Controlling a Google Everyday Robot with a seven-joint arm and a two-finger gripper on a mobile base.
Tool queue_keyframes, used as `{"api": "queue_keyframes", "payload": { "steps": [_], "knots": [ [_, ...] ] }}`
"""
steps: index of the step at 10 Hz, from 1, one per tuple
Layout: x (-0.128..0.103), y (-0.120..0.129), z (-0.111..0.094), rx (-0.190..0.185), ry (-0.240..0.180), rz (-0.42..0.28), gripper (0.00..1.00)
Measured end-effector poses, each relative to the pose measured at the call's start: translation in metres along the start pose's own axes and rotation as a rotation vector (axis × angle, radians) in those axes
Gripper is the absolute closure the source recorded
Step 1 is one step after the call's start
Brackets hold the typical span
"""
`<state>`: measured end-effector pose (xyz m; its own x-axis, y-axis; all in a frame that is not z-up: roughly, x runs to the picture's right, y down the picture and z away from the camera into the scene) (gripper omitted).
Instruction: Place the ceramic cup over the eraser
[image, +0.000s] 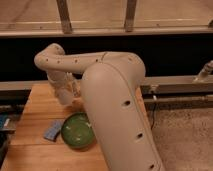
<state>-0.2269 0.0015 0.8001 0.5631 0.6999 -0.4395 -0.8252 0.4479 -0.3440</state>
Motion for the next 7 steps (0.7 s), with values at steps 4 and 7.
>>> {"api": "queue_keyframes", "payload": {
  "steps": [4,7],
  "knots": [
    [-0.011,-0.063,-0.061,0.054,-0.023,0.099,1.00],
    [-0.016,-0.096,-0.104,0.077,-0.044,0.172,1.00]
  ]
}}
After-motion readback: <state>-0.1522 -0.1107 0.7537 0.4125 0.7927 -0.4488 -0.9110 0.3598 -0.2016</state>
